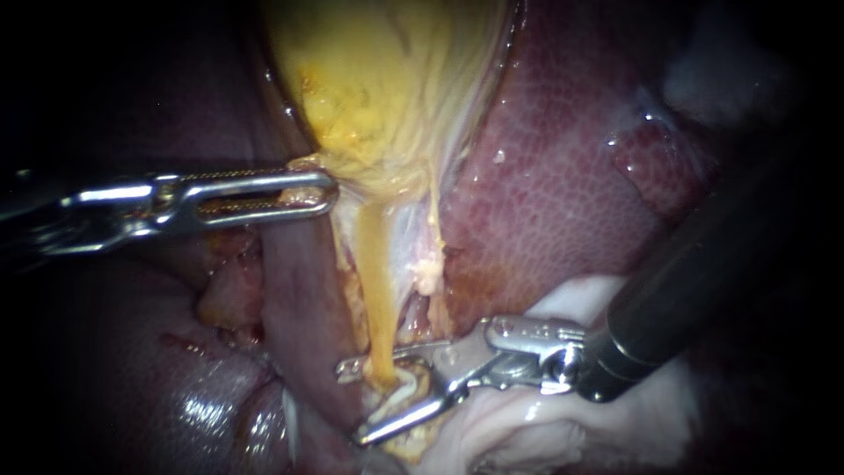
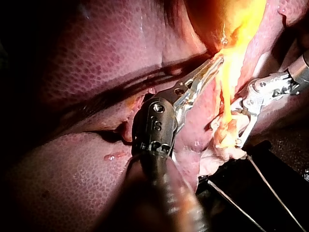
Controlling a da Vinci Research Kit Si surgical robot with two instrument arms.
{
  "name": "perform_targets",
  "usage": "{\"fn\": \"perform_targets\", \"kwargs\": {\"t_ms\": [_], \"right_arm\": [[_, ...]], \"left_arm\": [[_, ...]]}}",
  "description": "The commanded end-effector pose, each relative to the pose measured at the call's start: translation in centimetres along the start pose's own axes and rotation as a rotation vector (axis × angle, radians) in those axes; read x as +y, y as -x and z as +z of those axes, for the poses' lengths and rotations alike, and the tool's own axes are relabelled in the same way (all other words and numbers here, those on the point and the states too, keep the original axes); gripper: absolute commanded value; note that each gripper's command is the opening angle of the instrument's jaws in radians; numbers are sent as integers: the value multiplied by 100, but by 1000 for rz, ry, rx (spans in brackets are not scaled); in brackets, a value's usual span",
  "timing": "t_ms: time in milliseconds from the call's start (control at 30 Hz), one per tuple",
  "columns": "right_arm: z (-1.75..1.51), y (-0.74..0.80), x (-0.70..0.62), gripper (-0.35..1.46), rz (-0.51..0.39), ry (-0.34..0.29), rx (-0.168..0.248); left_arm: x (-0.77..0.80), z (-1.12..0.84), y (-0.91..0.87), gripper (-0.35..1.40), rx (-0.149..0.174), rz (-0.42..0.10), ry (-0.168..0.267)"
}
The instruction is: Clipping first clip left tube
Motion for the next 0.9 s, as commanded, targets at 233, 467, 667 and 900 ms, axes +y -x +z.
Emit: {"fn": "perform_targets", "kwargs": {"t_ms": [233,467,667,900], "right_arm": [[-10,5,9,40,0,31,-2],[-24,11,12,-35,8,35,-114],[-23,11,9,-35,8,28,-116],[-24,11,9,-35,9,25,-117]], "left_arm": [[-1,-2,1,-35,1,0,-2],[-4,-4,1,-35,1,0,-2],[-6,-5,1,-35,1,0,-3],[-8,-7,1,-35,2,0,-3]]}}
